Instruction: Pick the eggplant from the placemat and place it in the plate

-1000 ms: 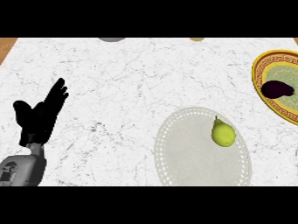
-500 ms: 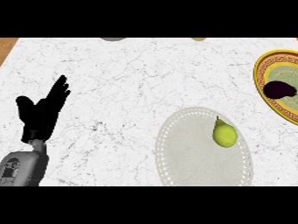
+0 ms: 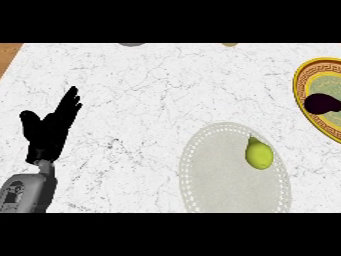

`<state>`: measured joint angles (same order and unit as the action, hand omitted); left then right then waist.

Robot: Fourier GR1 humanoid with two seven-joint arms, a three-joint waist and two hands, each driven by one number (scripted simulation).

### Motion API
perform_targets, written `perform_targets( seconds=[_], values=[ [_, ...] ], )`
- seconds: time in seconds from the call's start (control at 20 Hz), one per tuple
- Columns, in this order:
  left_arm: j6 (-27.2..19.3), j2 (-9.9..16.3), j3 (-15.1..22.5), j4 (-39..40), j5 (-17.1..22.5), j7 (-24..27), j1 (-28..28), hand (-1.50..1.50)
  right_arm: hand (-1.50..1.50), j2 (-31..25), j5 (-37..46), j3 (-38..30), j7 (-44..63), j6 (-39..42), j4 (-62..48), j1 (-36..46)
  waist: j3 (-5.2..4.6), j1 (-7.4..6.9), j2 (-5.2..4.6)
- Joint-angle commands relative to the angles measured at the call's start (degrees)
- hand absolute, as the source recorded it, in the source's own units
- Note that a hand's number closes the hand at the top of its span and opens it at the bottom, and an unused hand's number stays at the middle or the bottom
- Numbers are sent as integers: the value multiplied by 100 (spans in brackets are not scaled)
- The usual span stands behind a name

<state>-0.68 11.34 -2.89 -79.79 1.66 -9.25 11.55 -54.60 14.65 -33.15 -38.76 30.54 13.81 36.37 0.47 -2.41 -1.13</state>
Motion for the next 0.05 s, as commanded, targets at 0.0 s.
perform_targets(
  seconds=[0.0],
  values=[
    [-71,-117,131,-112,-88,-44,-85,0,-150,-84,53,73,-680,647,-108,-257,5,-4,0]
  ],
)
